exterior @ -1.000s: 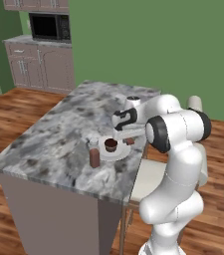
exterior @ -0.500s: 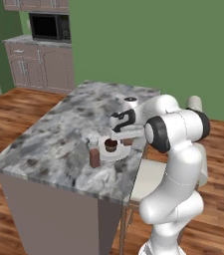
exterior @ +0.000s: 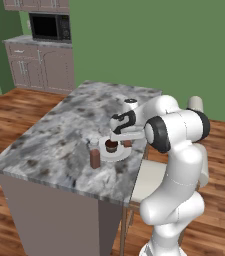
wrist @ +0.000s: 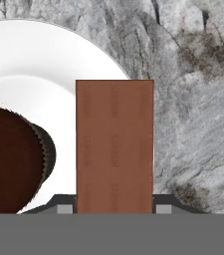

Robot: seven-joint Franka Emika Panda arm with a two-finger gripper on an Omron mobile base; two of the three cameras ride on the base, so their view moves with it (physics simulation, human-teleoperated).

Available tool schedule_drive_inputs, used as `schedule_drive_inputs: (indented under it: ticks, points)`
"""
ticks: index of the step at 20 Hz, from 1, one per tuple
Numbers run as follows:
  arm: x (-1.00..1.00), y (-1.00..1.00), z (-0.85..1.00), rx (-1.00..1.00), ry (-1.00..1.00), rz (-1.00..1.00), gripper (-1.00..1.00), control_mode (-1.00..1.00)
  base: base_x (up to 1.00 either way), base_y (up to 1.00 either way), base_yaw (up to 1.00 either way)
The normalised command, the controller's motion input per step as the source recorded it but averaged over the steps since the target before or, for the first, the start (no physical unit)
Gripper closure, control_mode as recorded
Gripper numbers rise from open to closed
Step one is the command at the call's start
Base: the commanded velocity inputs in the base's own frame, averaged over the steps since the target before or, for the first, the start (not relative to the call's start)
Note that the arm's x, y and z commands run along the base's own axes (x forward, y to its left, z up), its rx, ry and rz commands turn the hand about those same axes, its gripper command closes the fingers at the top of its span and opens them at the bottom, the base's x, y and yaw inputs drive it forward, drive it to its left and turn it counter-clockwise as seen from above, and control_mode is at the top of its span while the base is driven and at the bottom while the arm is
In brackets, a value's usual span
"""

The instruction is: Take the cinnamon bottle from the cabinet and place it on the dining table, next to the plate with the cupcake. Then take the chocolate from the dining counter and place it on the cupcake plate.

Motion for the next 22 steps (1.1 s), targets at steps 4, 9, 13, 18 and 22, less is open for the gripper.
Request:
schedule_drive_inputs:
  ticks: [4, 9, 13, 18, 22]
  points:
    - [0.00, 0.00, 0.01, 0.00, 0.00, -0.04, -1.00, -1.00, 0.00, 0.00, 0.00]
    - [-0.02, 0.02, 0.14, 0.00, 0.00, 0.00, -1.00, -1.00, 0.00, 0.00, 0.00]
    - [0.00, 0.00, 0.23, 0.00, 0.00, 0.00, -1.00, -1.00, 0.00, 0.00, 0.00]
    - [-0.08, -0.02, 0.43, 0.01, -0.02, 0.00, -1.00, -1.00, 0.00, 0.00, 0.00]
    - [-0.59, -0.01, 0.22, 0.00, -0.13, -0.01, -1.00, -1.00, 0.00, 0.00, 0.00]
